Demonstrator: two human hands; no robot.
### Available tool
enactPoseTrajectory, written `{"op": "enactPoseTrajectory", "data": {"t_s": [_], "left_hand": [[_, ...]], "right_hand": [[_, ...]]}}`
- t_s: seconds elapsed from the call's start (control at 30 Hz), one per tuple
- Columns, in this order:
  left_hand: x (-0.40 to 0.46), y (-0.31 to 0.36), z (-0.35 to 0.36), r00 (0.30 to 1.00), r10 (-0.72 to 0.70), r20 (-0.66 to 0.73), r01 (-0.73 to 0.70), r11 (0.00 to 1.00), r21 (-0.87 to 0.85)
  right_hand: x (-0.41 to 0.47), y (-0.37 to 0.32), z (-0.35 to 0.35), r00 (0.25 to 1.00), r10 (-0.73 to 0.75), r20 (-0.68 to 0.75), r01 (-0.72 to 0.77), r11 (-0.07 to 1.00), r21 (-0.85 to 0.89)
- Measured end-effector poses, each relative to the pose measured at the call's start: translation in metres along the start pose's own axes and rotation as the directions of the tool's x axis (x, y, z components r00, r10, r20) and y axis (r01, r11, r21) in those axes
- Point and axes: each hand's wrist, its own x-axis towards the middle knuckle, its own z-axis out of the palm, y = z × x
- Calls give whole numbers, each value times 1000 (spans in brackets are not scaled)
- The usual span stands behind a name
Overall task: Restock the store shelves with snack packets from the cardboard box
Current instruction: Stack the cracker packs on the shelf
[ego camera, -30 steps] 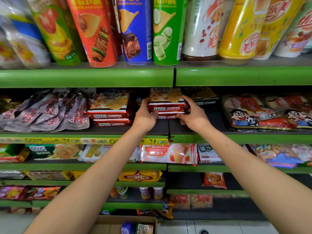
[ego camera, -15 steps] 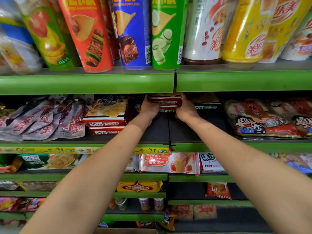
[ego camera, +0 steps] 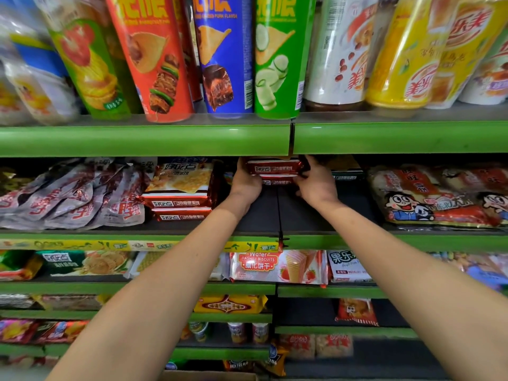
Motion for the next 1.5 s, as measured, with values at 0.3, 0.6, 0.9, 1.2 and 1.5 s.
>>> {"op": "enactPoseTrajectory", "data": {"t_s": [0.3,0.6,0.9,1.2,1.5], "left_hand": [[-65,10,-10,985,-72,159,91,989,-115],[-80,16,-119,987,145,-64,-128,969,211],[-42,-11,-195,955,-162,-248,233,927,294],[-66,-22,-154,951,-302,-64,288,943,-169],[-63,-3,-95,931,-282,231,360,815,-453]], "right_hand": [[-56,-8,0,999,-14,-41,20,987,158],[-69,-59,43,972,-68,224,-28,916,401],[-80,-116,78,895,109,432,-290,879,379],[-95,-94,65,930,160,331,-317,803,505],[-94,-54,2,948,84,306,-280,677,681]]}}
